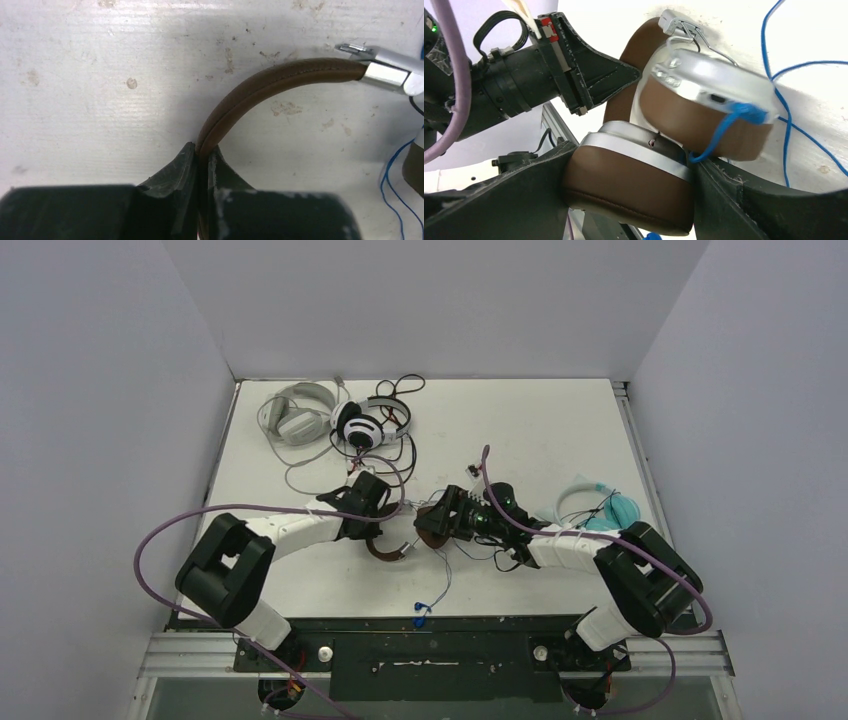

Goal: Wrap the headphones
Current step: Wrap the headphones cable around the headphones.

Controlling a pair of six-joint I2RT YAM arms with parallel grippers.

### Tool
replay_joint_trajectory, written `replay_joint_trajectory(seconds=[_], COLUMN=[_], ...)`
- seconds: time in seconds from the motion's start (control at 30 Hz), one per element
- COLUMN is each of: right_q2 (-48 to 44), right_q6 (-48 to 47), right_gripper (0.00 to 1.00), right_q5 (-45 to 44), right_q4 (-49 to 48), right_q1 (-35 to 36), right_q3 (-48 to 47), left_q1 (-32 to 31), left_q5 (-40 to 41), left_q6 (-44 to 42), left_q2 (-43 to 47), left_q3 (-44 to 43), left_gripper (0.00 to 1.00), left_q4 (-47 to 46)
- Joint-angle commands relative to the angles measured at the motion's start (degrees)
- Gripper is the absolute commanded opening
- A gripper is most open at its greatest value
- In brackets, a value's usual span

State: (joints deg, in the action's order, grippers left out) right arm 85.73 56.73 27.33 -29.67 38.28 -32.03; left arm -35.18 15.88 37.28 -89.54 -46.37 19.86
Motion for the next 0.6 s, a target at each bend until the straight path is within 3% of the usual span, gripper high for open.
replay_joint_trajectory(seconds=[0.0,0.17,0.37,0.57], right_q2=[-3.21,-6.86,-17.95,-29.44], right_q6=[-2.27,-7.19,-17.53,-24.77], right_gripper=[0.71,0.86,0.99,1.00], right_q5=[-0.85,-2.25,-7.18,-14.65], right_q4=[-1.07,4.77,14.17,20.53], right_q1=[0.39,0.30,0.15,-0.21], right_q3=[-2.05,-3.45,-5.17,-4.53], left_q1=[0.85,2.21,6.03,8.96], left_q5=[0.52,-0.27,-1.43,0.48], left_q6=[-0.06,-1.20,-1.21,-4.09], left_q2=[0.04,6.77,20.17,26.62], left_q3=[-0.54,-0.70,0.31,-5.99], left_gripper=[0.00,0.00,0.00,0.00], left_q4=[0.91,1.28,1.56,8.18])
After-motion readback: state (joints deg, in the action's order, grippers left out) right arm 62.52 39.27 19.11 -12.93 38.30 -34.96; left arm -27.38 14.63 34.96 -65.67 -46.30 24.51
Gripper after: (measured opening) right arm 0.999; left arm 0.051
